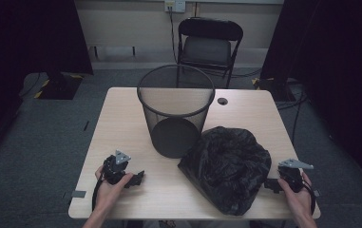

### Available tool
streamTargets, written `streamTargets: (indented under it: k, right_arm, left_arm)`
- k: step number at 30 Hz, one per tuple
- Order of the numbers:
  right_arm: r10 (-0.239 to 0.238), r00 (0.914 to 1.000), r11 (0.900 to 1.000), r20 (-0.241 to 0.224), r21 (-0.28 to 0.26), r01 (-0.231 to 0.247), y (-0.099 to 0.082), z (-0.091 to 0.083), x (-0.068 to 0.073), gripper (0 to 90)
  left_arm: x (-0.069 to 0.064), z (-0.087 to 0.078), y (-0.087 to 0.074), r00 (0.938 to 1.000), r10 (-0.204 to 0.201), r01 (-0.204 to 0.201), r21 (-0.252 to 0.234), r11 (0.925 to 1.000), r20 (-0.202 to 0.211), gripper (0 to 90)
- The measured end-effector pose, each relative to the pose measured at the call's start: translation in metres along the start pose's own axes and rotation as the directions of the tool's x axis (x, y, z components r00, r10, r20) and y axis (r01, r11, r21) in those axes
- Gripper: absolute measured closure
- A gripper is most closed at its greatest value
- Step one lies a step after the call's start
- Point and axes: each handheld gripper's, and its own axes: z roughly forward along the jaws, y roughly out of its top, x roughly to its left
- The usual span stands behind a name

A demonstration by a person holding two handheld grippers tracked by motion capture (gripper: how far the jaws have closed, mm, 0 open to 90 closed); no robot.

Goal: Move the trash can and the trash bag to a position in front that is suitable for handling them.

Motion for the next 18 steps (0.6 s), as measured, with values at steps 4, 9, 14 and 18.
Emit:
streamTargets:
  k: [4, 9, 14, 18]
  right_arm:
    - [0.024, 0.9997, 0.9997, -0.009, -0.005, -0.024, 0.003, -0.007, -0.007, 12.2]
    - [0.01, 0.9999, 0.9993, -0.009, -0.036, -0.011, 0.007, -0.026, -0.005, 12.4]
    - [0.009, 0.9999, 0.9967, 0.005, -0.081, -0.009, 0.011, -0.047, -0.003, 13.6]
    - [0.008, 0.9999, 0.9936, -0.011, -0.113, -0.01, 0.014, -0.061, 0.0, 14.9]
  left_arm:
    - [0.0, 0.0, 0.0, 1.0, 0.004, -0.004, 0.001, 1.0, -0.002, 0.0]
    - [-0.002, 0.0, 0.0, 1.0, -0.007, 0.007, 0.0, 1.0, -0.007, 0.0]
    - [-0.002, -0.001, -0.001, 0.9999, -0.008, 0.008, 0.0, 1.0, -0.011, 0.0]
    - [-0.002, -0.001, -0.001, 0.9999, -0.005, 0.005, 0.0, 1.0, -0.011, 0.0]
